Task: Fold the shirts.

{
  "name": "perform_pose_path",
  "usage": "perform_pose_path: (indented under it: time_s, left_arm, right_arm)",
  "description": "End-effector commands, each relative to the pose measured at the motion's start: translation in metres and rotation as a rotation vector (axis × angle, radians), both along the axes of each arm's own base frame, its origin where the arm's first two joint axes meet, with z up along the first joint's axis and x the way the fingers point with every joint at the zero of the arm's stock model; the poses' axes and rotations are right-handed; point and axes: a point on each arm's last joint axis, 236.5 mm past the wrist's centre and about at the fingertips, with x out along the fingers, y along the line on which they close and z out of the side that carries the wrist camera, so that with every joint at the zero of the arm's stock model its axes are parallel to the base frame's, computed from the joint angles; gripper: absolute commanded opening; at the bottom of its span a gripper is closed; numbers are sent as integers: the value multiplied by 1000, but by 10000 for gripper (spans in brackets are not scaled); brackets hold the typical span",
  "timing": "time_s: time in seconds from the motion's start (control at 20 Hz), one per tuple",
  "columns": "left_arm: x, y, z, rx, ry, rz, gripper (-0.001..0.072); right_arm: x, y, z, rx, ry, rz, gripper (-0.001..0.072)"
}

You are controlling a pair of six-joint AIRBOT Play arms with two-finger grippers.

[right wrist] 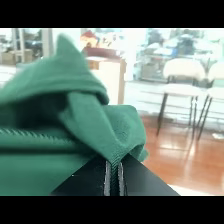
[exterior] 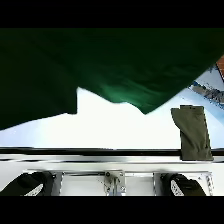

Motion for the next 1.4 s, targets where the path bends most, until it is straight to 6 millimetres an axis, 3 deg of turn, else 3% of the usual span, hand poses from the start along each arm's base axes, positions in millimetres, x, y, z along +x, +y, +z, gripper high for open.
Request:
perform_pose_path:
  time_s: [0.0,0.1,0.2,0.3,0.4,0.55,0.65,0.75,0.8,0.85,0.9,0.95,1.0,1.1,1.2,1.3,1.35]
  left_arm:
    - [14,8,-94,196,285,49,46]
    - [23,7,-162,291,470,56,46]
    - [26,5,-231,351,660,61,46]
    - [24,6,-300,411,825,69,46]
    - [13,12,-366,468,981,80,46]
    - [0,16,-436,465,1137,127,46]
    - [1,8,-463,412,1166,129,46]
    - [7,-6,-477,346,1172,109,46]
    - [11,-10,-479,326,1171,106,46]
    - [16,-14,-481,309,1166,104,47]
    - [20,-16,-482,299,1157,107,46]
    - [24,-18,-483,292,1150,110,46]
    - [26,-18,-482,289,1146,110,47]
    - [26,-18,-482,287,1143,111,46]
    - [27,-18,-481,287,1142,111,47]
    - [27,-18,-481,287,1142,111,46]
    - [26,-18,-481,286,1141,111,47]
  right_arm:
    - [32,-11,-5,-6,12,-44,64]
    - [79,-6,-40,6,129,-13,64]
    - [124,8,-92,34,297,63,64]
    - [166,31,-167,70,533,176,64]
    - [195,56,-249,52,756,256,64]
    - [212,97,-366,22,1070,332,64]
    - [213,115,-433,21,1252,321,64]
    - [208,127,-481,9,1386,311,65]
    - [204,130,-497,8,1434,307,92]
    - [202,130,-505,9,1463,309,177]
    - [197,126,-508,2,1488,310,496]
    - [190,117,-506,-8,1517,312,628]
    - [179,96,-502,-48,1551,292,628]
    - [149,28,-491,-149,1657,169,628]
    - [111,-40,-473,-144,1776,38,626]
    - [83,-82,-463,38,1782,-93,625]
    - [62,-94,-469,101,1784,-140,626]
